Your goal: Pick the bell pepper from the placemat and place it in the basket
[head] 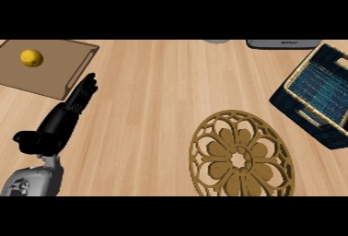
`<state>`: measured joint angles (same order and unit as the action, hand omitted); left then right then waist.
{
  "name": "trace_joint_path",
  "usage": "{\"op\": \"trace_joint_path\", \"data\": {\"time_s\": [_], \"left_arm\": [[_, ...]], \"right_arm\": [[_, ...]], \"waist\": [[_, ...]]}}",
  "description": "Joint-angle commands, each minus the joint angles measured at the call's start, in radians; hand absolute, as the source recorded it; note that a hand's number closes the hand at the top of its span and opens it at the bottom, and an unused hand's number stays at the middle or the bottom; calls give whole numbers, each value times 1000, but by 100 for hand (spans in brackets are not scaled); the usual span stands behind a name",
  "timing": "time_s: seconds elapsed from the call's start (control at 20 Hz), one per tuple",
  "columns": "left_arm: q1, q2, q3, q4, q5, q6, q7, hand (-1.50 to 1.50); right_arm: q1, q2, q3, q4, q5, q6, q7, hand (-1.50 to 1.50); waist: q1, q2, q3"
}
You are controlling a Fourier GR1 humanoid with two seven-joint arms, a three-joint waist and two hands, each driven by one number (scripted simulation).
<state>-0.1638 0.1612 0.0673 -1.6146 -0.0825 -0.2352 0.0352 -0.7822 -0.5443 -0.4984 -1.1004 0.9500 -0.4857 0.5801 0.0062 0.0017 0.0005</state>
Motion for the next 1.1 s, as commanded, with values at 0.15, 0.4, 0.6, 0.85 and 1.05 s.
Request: {"op": "trace_joint_path", "data": {"time_s": [0.15, 0.4, 0.6, 0.85, 1.05], "left_arm": [[-6, -2, -6, 0, 2, -15, 13, 0], [-2, -1, 7, 29, -26, 7, -34, 0], [-20, 28, 52, 17, 33, -28, 1, 0], [8, 17, 30, 12, 16, -28, -2, 0], [11, 8, 28, 15, 2, -12, -24, 0]], "right_arm": [[-50, -69, -45, 215, -122, -122, -173, -150], [0, -80, -7, 118, -161, -81, -190, -150], [-22, -93, -53, 107, -268, -84, -251, -150], [-70, -124, -110, 91, -327, -117, -196, -150], [44, -82, -166, -8, -447, -79, -186, -150]], "waist": [[7, 2, 0], [-4, -1, -1], [-6, -2, 0], [-5, -3, -1], [-15, -5, 0]]}}
